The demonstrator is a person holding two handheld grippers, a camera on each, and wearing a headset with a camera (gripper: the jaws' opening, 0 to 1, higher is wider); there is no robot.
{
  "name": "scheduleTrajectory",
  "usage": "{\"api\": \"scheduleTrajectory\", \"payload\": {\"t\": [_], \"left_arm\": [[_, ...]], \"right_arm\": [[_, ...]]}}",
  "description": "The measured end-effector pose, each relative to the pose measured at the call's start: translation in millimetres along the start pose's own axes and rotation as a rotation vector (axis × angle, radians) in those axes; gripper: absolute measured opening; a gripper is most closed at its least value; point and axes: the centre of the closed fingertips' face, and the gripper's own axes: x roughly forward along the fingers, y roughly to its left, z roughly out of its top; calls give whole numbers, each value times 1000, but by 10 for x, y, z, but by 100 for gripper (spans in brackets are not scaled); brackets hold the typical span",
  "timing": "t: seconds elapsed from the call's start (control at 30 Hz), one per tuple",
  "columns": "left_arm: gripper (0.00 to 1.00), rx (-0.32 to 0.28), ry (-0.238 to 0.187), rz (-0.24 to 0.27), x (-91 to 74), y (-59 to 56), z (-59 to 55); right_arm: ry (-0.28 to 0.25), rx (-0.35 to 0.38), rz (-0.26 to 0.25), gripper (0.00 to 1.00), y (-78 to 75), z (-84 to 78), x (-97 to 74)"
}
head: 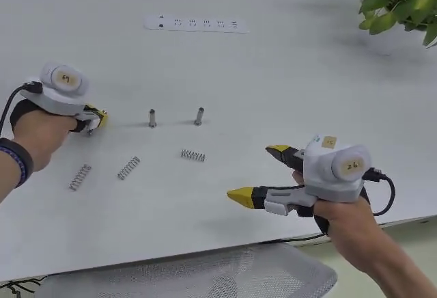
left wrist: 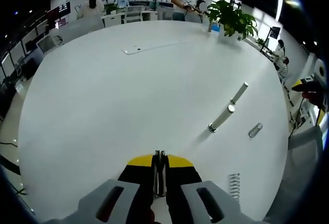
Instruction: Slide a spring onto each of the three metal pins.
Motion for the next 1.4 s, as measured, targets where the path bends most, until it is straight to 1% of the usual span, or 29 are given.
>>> {"api": "scheduleTrajectory", "payload": {"t": [0.37,0.7,0.77,0.87,1.4], "left_arm": [[0,-10,-19,11,-119,7,-9],[0,-17,-31,25,-211,46,-32],[0,-26,-38,38,-242,75,-24],[0,-28,-45,42,-273,80,-13],[0,-28,-50,48,-318,119,-22]], "right_arm": [[-5,-2,0,78,5,11,1],[-7,-5,2,79,21,12,1],[-6,-8,4,79,24,13,3],[-8,-7,5,79,25,16,2],[-10,-12,10,79,32,32,26]]}}
